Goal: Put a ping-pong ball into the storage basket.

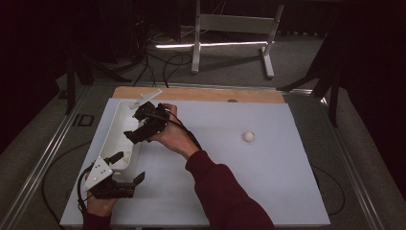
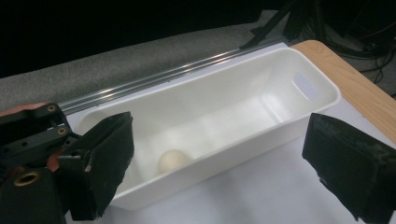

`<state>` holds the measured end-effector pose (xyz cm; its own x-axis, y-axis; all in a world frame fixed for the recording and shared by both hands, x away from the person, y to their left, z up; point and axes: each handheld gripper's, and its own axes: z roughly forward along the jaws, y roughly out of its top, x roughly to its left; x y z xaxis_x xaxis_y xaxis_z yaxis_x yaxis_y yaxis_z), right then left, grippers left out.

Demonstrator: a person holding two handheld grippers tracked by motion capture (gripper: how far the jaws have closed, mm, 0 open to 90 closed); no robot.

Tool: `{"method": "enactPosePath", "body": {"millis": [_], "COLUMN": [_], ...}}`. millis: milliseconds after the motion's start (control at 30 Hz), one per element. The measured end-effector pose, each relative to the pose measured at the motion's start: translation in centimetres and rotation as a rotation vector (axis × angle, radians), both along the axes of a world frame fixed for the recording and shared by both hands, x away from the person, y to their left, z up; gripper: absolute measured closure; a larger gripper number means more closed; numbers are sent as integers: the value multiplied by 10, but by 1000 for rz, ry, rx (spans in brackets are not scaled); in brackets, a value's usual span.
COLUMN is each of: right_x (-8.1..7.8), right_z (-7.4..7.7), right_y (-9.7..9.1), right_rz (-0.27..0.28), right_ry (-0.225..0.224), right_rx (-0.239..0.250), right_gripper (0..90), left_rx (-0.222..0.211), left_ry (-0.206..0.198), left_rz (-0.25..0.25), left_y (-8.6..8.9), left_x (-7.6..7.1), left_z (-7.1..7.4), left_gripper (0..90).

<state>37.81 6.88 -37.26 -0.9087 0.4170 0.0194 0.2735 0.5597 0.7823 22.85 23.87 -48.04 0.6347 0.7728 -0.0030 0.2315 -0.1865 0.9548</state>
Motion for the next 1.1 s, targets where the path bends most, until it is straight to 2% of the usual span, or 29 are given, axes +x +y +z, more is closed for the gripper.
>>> {"method": "enactPosePath", "body": {"millis": [767, 1100], "right_x": [3, 2], "right_z": [3, 2], "right_y": [-30, -42], "right_rz": [-36, -56], "right_ry": [-8, -11], "right_rx": [14, 4], "right_gripper": [86, 86], "left_rx": [-1, -2], "left_ry": [-5, -6], "left_rz": [4, 3], "left_y": [1, 0], "left_x": [0, 0], "left_z": [1, 1], "left_gripper": [3, 3]}}
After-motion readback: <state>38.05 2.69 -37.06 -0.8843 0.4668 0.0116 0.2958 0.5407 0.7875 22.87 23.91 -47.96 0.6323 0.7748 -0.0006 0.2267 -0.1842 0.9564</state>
